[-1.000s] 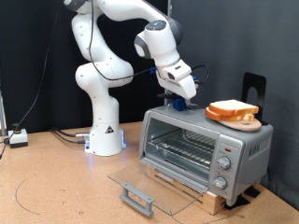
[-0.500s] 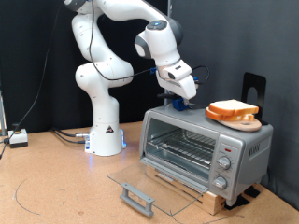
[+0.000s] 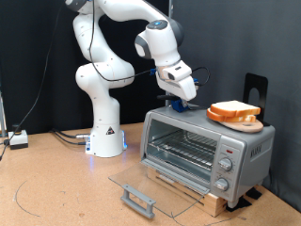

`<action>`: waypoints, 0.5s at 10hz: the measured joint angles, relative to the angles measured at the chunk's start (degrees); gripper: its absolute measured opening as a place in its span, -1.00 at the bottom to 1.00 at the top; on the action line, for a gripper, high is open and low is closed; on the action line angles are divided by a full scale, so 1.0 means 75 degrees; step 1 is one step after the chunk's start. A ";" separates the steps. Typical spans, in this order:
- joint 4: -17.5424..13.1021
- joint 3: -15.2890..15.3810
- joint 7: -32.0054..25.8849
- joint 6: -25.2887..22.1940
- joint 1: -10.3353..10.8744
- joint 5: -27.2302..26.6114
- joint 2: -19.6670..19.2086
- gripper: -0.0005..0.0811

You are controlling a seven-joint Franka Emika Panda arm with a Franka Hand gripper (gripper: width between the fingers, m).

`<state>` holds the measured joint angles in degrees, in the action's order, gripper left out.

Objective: Make a piece of toast with the oven

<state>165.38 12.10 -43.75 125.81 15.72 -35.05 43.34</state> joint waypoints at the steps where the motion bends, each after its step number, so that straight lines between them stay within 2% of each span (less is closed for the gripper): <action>1: 0.0000 -0.0001 0.0000 -0.0004 -0.0011 0.0001 0.0000 0.20; 4: 0.0013 0.0000 0.0000 -0.0050 -0.0044 0.0088 -0.0003 0.20; 5: 0.0014 0.0000 0.0000 -0.0073 -0.0048 0.0137 -0.0003 0.50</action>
<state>165.48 12.10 -43.76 125.26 15.36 -34.02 43.31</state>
